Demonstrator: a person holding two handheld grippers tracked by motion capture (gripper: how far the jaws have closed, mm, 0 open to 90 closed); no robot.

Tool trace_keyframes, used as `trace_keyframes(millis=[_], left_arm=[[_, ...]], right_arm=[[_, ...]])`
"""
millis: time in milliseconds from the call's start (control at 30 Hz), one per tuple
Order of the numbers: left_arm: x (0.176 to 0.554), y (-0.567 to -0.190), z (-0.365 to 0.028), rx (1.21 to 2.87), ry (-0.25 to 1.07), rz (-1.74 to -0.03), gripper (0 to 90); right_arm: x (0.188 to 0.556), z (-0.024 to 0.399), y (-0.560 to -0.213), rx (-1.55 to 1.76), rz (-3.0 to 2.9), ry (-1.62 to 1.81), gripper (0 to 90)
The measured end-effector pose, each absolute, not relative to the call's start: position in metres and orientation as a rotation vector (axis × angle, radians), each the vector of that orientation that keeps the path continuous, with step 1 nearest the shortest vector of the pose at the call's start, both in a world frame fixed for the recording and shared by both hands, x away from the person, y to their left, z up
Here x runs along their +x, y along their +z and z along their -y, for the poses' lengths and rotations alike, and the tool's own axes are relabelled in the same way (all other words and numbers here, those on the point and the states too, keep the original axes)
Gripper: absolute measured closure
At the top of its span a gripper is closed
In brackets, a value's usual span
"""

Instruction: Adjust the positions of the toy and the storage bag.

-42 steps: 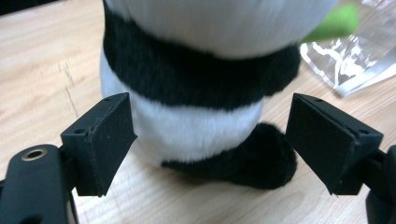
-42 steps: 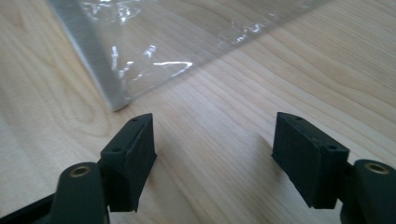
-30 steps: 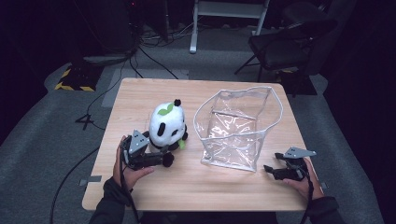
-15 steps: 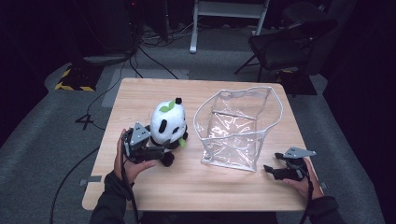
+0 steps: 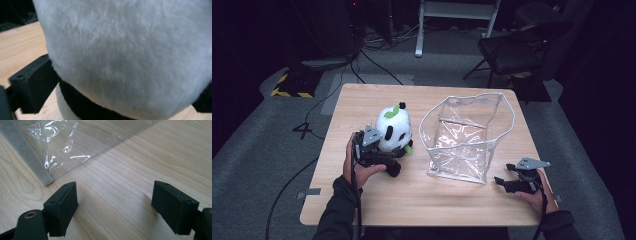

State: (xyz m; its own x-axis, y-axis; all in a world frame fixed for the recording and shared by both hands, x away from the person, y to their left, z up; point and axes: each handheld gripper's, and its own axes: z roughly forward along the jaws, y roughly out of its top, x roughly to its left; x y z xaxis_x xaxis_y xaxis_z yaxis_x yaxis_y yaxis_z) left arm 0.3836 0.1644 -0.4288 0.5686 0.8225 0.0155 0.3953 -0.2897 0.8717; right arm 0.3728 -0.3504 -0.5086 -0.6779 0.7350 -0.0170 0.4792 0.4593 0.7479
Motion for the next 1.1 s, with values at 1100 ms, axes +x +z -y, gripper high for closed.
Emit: trace_keyframes(millis=[1100], left_arm=[[0.369,-0.415,-0.166,1.881,0.644,-0.998,9.5]], right_arm=[[0.373,0.351,-0.509,1.029,-2.376,1.061,20.8]])
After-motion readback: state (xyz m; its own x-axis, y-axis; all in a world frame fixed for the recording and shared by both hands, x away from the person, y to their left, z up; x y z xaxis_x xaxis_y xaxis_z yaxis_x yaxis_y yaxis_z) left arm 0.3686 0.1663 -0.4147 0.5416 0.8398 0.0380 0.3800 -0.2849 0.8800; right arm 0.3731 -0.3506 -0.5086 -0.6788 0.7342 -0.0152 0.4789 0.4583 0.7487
